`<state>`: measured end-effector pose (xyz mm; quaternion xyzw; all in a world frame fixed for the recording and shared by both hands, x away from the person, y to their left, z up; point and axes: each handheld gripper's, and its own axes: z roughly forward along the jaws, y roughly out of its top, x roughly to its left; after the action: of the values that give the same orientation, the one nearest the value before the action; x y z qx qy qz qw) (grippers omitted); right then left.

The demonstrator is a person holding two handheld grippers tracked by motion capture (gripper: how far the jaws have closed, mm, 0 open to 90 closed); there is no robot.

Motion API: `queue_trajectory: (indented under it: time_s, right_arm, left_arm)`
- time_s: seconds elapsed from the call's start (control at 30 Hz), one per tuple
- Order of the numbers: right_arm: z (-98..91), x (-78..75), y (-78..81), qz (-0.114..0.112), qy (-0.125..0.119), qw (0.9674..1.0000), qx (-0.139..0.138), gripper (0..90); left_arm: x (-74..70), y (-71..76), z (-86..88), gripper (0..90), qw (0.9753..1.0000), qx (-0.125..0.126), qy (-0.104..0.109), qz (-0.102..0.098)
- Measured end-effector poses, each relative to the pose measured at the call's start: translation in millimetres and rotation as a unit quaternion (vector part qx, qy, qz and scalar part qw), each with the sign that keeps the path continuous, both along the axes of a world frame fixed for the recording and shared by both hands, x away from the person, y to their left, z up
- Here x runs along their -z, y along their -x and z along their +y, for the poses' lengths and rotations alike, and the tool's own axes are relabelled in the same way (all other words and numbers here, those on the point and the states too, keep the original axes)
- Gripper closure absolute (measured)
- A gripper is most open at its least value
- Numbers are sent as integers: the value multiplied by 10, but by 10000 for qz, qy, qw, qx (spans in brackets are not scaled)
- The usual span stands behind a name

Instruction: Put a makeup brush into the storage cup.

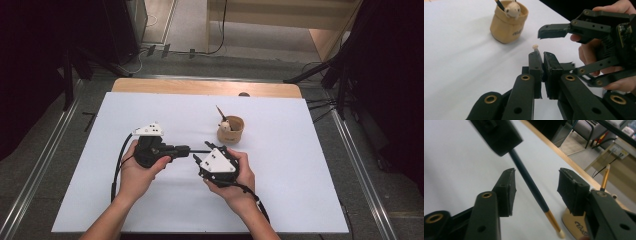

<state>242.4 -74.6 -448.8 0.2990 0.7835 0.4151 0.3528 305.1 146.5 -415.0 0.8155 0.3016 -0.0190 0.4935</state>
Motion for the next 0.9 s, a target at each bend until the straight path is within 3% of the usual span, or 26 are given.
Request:
queue_trajectory:
  time_s: [0.03,0.07,0.1,0.13,0.17,0.2,0.33,0.37,0.4,0.43,0.47,0.53,0.57,0.6,0.63,0.67,0.7,0.73,0.77,0.8,0.83,0.87,0.9]
  right_arm:
    - [0,0,0,0,0,10000,0,472]
    - [-42,-27,4,74,-398,9991,96,455]
    - [-61,-39,6,115,-603,9980,140,449]
    - [-80,-51,5,152,-791,9966,162,439]
    - [-80,-51,5,152,-791,9966,162,439]
    - [-103,-77,9,279,-1172,9924,256,421]
    - [-121,-110,30,400,-1631,9853,323,392]
    - [-125,-115,35,464,-1790,9820,371,371]
    - [-125,-115,35,464,-1790,9820,371,371]
    - [-132,-119,46,544,-2050,9762,453,346]
    - [-132,-119,46,544,-2050,9762,453,346]
    - [-138,-125,65,656,-2401,9670,537,321]
    - [-145,-124,70,813,-2711,9575,561,281]
    - [-145,-124,70,813,-2711,9575,561,281]
    - [-155,-114,66,1002,-3010,9466,578,252]
    - [-155,-114,66,1002,-3010,9466,578,252]
    - [-169,-96,54,1197,-3256,9361,587,206]
    - [-178,-83,42,1281,-3355,9314,596,201]
    - [-178,-83,42,1281,-3355,9314,596,201]
    - [-205,-59,25,1395,-3569,9216,621,203]
    - [-205,-59,25,1395,-3569,9216,621,203]
    - [-216,-50,18,1430,-3641,9182,625,203]
    - [-228,-41,13,1498,-3750,9127,631,203]
  left_arm:
    - [-1,2,12,865,10000,-24,71,-42]
    - [-1,6,21,865,9998,-60,148,-82]
    - [-2,8,34,865,9997,-93,197,-136]
    - [-1,13,44,865,9994,-147,279,-168]
    - [1,14,56,865,9990,-152,360,-212]
    - [6,19,69,865,9985,-210,449,-242]
    - [27,27,101,865,9966,-266,711,-315]
    - [28,37,113,865,9955,-324,796,-411]
    - [28,37,113,865,9955,-324,796,-411]
    - [27,44,120,865,9946,-352,864,-460]
    - [23,54,127,865,9937,-391,928,-502]
    - [20,73,145,865,9913,-402,1066,-658]
    - [19,84,149,865,9899,-383,1154,-725]
    - [17,95,147,865,9893,-404,1169,-780]
    - [17,108,143,865,9883,-418,1174,-883]
    - [21,116,141,865,9874,-419,1210,-935]
    - [24,127,138,865,9862,-382,1287,-970]
    - [28,133,133,865,9859,-369,1302,-987]
    - [33,136,128,865,9857,-360,1310,-1000]
    - [44,142,123,865,9847,-358,1350,-1041]
    - [52,146,121,865,9842,-356,1382,-1043]
    - [62,147,118,865,9838,-352,1415,-1041]
    - [74,147,114,865,9832,-356,1443,-1055]
